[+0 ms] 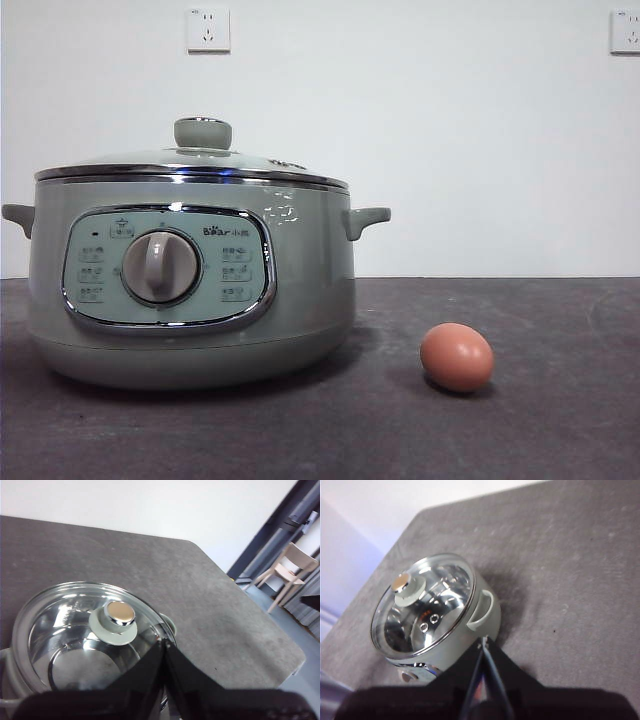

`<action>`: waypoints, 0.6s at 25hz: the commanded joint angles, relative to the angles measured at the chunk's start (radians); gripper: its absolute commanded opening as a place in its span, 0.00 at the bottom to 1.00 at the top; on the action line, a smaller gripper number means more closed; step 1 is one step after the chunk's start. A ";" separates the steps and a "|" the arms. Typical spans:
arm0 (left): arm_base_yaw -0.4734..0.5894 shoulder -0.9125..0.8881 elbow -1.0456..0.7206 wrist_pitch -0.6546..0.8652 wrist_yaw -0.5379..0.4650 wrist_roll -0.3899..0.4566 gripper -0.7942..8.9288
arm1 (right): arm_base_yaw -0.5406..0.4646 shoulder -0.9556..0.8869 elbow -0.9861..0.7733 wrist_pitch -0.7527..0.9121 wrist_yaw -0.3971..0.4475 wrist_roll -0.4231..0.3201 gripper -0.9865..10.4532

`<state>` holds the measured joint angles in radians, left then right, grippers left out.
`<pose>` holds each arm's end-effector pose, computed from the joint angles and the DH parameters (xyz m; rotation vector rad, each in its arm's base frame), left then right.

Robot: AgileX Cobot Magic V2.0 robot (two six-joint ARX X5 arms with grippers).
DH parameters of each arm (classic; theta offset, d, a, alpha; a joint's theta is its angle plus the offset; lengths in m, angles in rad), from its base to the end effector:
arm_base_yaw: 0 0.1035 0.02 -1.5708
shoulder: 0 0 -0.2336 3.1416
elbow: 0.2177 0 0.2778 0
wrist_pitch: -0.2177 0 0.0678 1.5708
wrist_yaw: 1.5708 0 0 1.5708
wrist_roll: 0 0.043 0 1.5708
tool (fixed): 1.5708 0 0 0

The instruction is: Pick up the egg,open the lid,put the egg in the pot,close the lid

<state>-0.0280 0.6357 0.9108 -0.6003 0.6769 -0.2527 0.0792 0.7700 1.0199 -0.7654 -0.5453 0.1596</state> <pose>0.1720 -0.0318 0.3413 -0.3460 0.4021 -0.6565 0.1889 0.0374 0.3398 0.2721 0.5582 0.5694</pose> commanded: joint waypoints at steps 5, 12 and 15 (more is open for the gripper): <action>0.001 0.030 0.006 0.001 0.005 0.013 0.50 | 0.017 0.056 0.002 -0.012 -0.004 -0.037 0.55; 0.001 0.031 0.006 0.032 0.006 0.010 0.50 | 0.134 0.098 0.002 -0.013 0.077 0.011 0.55; -0.010 0.031 0.007 0.053 0.007 -0.015 0.50 | 0.294 0.160 0.002 -0.015 0.276 0.035 0.55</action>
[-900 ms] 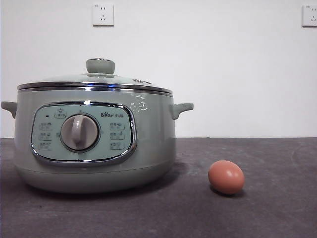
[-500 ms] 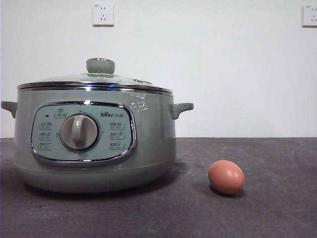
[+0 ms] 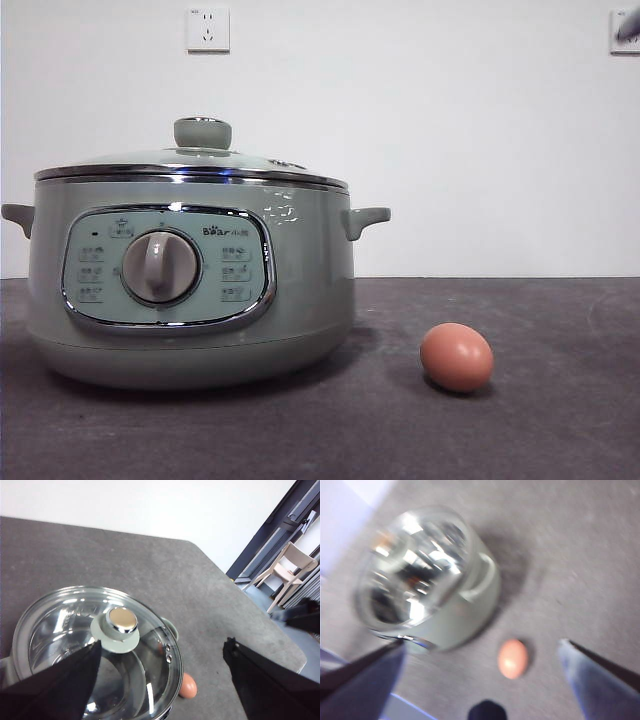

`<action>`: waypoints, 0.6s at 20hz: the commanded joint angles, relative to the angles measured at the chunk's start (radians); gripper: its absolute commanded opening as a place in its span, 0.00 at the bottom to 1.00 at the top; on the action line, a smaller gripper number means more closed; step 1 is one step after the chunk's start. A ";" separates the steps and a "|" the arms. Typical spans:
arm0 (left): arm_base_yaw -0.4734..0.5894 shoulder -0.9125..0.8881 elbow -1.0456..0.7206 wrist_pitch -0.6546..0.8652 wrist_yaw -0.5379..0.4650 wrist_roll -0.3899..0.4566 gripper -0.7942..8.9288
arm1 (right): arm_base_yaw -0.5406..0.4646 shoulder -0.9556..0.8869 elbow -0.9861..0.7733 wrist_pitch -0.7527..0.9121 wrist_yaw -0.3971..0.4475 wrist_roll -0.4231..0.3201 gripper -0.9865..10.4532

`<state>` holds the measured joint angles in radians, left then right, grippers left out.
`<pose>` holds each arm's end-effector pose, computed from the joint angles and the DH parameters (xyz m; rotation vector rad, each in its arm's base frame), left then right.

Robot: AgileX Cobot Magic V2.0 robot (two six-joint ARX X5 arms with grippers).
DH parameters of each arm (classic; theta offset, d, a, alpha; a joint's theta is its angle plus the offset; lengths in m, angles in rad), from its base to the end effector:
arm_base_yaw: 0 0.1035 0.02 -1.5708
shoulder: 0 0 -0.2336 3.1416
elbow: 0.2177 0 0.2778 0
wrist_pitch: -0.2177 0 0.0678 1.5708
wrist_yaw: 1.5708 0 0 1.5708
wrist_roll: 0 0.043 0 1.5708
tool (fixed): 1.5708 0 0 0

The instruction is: Pick up the egg,open the lid,put the egg in the pot,close the lid

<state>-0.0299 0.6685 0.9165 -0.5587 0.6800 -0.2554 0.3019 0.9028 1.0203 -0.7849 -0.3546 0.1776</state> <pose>0.1804 -0.0324 0.3421 -0.3441 0.3897 -0.6632 0.2081 0.0804 0.3114 0.1826 0.7334 0.5698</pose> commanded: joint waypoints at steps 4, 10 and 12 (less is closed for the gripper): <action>-0.029 -0.002 0.001 0.016 0.002 -0.013 0.50 | 0.268 0.174 0.002 0.005 0.288 0.057 0.55; -0.037 -0.002 0.001 0.016 0.001 -0.013 0.50 | 0.386 0.441 0.002 0.064 0.410 0.081 0.49; -0.037 -0.002 0.001 0.013 0.001 -0.013 0.50 | 0.387 0.515 0.002 0.097 0.410 0.087 0.49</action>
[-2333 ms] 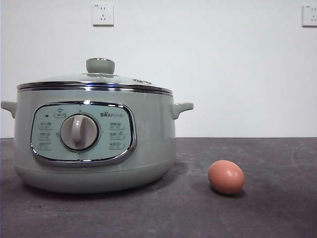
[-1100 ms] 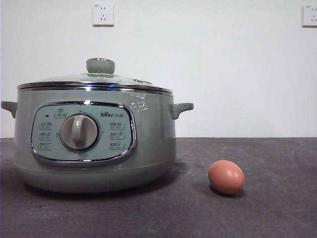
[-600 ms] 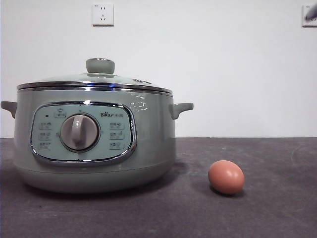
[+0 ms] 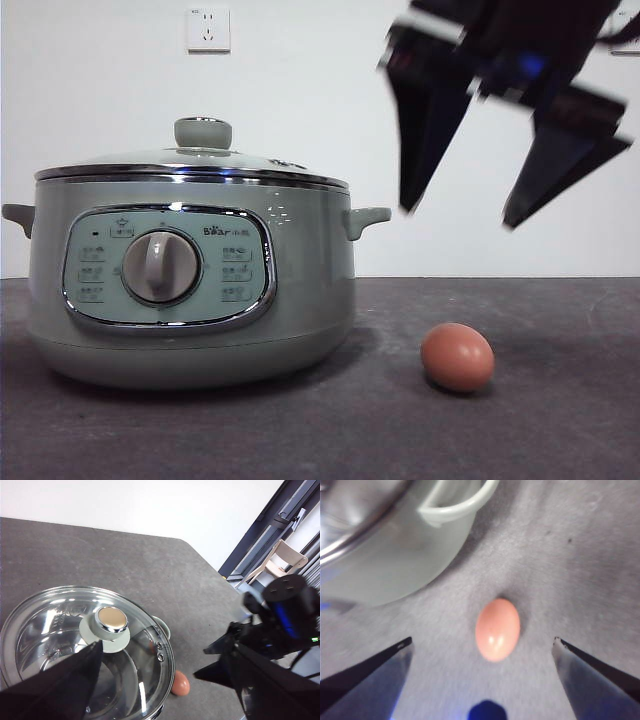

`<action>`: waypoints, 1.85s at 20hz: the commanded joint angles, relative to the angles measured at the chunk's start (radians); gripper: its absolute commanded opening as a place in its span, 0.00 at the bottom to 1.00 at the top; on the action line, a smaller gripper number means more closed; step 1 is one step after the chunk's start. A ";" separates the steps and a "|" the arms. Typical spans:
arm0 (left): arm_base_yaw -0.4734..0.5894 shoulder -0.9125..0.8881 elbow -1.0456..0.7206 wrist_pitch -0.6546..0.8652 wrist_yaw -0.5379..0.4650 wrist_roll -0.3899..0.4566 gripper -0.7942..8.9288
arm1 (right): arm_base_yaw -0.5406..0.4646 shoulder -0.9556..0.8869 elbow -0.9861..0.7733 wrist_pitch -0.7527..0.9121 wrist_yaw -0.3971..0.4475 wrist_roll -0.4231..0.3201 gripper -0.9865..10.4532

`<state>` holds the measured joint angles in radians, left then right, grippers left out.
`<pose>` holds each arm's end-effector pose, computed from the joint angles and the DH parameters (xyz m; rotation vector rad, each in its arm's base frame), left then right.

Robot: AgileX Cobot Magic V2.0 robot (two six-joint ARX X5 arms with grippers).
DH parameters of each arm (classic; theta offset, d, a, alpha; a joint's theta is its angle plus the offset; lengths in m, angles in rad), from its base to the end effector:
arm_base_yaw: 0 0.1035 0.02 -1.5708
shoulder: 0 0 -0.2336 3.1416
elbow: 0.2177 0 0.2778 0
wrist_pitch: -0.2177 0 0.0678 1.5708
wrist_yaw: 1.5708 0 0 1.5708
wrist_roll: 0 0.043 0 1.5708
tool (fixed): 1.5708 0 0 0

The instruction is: Pick up the egg,open the lid,put the egg in the pot,close the lid

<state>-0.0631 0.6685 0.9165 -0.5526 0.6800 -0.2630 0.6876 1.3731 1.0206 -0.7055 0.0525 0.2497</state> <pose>0.1794 -0.0384 0.3427 -0.3436 0.3930 -0.6953 0.2361 0.1910 0.1987 -0.1671 1.0592 0.4421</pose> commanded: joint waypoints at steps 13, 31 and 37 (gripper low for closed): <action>-0.004 -0.002 0.001 -0.004 0.001 -0.003 0.50 | 0.000 0.309 0.001 0.105 0.006 0.030 0.41; -0.114 0.222 0.029 0.113 -0.113 0.072 0.50 | 0.000 -0.154 0.001 -0.085 0.037 0.041 0.08; -0.333 0.451 0.184 0.100 -0.414 0.201 0.50 | 0.000 -0.339 0.001 -0.186 0.138 0.075 0.08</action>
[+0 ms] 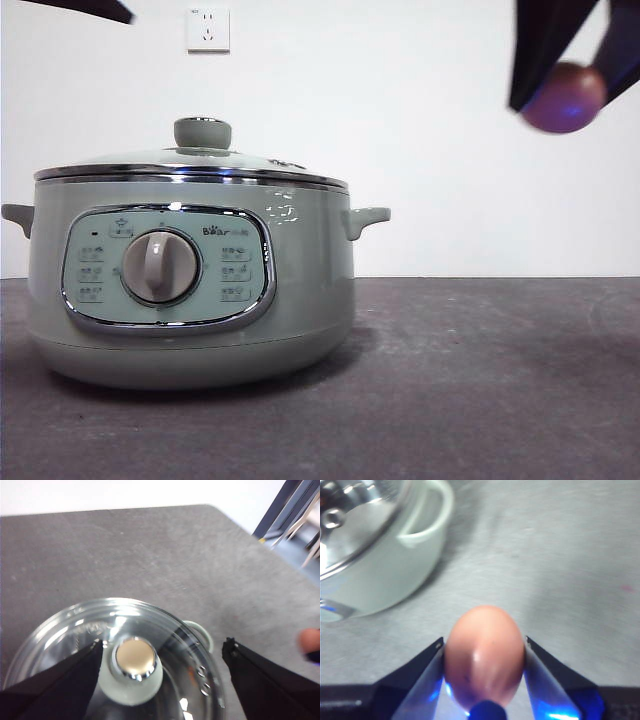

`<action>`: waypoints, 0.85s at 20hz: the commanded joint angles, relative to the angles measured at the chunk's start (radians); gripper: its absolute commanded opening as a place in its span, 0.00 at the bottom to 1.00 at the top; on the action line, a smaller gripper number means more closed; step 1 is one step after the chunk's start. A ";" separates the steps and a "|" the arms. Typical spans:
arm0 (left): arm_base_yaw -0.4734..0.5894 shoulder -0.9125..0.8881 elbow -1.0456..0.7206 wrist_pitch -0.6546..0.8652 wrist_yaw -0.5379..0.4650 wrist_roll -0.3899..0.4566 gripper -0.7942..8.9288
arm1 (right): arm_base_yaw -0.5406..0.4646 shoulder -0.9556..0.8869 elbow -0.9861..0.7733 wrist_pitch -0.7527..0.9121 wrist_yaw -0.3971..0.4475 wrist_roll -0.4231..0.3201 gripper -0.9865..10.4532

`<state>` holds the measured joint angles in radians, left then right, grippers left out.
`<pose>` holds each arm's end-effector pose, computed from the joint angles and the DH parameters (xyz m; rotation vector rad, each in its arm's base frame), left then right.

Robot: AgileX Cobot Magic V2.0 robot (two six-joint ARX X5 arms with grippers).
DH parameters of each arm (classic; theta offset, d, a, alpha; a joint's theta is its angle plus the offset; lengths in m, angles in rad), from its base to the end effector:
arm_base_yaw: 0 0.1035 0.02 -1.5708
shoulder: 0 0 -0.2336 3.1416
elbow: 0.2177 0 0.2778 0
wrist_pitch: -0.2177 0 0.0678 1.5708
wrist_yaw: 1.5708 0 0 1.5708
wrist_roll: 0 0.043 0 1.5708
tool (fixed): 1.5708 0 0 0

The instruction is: Pick up the egg,open the lid,put the egg in the pot,close the lid

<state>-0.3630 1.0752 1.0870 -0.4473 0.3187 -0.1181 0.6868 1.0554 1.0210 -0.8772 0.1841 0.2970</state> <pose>0.2550 -0.1113 0.3264 -0.1018 0.4829 -0.6437 0.1948 0.1495 0.2704 -0.1142 0.8891 0.3363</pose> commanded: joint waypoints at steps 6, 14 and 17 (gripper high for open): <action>-0.132 0.229 0.053 -0.027 -0.237 0.097 0.50 | 0.001 -0.092 0.001 -0.085 0.033 0.061 0.08; -0.135 0.302 0.053 -0.034 -0.241 0.097 0.50 | 0.001 -0.096 0.001 -0.112 0.033 0.080 0.08; -0.135 0.317 0.053 -0.034 -0.241 0.097 0.50 | 0.001 -0.096 0.001 -0.112 0.033 0.080 0.08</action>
<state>-0.4950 1.3857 1.1404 -0.4786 0.0799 -0.0288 0.6868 0.9615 1.0210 -0.9951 0.2127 0.3676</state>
